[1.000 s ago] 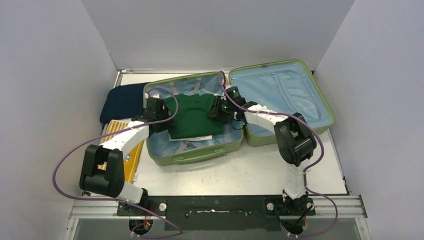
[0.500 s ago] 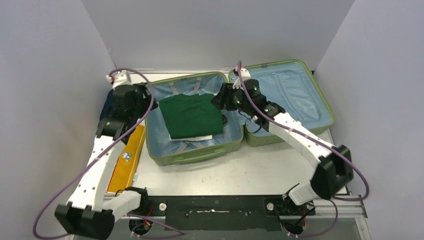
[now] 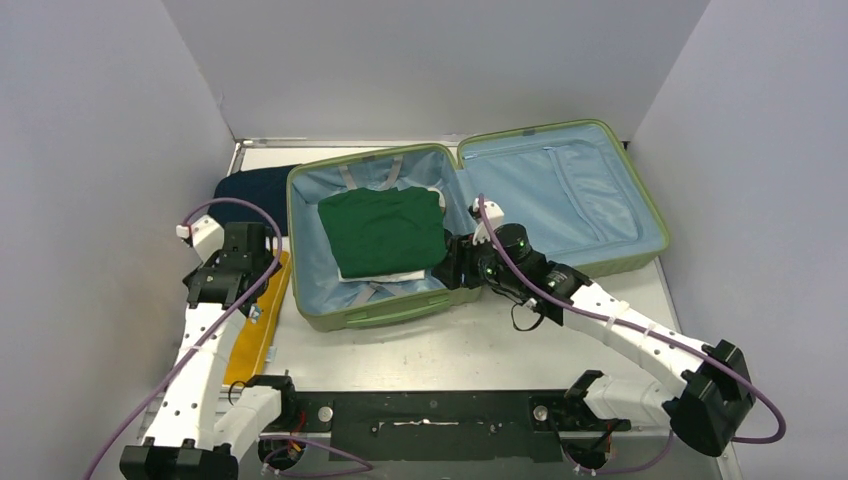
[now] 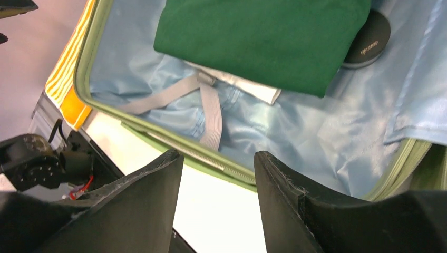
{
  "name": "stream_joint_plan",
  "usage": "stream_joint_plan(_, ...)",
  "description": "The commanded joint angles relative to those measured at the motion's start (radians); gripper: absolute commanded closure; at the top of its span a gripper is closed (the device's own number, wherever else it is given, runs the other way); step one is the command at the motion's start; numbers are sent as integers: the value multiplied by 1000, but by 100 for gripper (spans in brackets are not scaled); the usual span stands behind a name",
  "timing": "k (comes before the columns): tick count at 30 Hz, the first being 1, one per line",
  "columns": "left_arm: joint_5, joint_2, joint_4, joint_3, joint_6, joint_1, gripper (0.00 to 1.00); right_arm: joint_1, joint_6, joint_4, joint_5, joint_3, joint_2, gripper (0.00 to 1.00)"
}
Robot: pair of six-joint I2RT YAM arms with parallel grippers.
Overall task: Pack the luggage
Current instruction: Move the household item to the corner of the board.
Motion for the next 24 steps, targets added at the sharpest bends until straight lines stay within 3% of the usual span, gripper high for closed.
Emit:
stream_joint_plan(1,-15,3,-34,-33,-88,57,6,19,12,45,13,-37,-76,47)
stream_joint_plan(10,302,160,204,22,-115,212,3,24,10,50,0,-79,-138,47)
stream_joint_plan(16,273,306,270,9,-98,228,3,26,-16,31,5,-86,-174,47)
stream_joint_plan(21,398,377,332,-105,-64,427,3,24,-49,5,11,-86,-192,46)
stream_joint_plan(24,394,393,353,-125,-56,438,3,24,-63,-5,12,-92,-197,46)
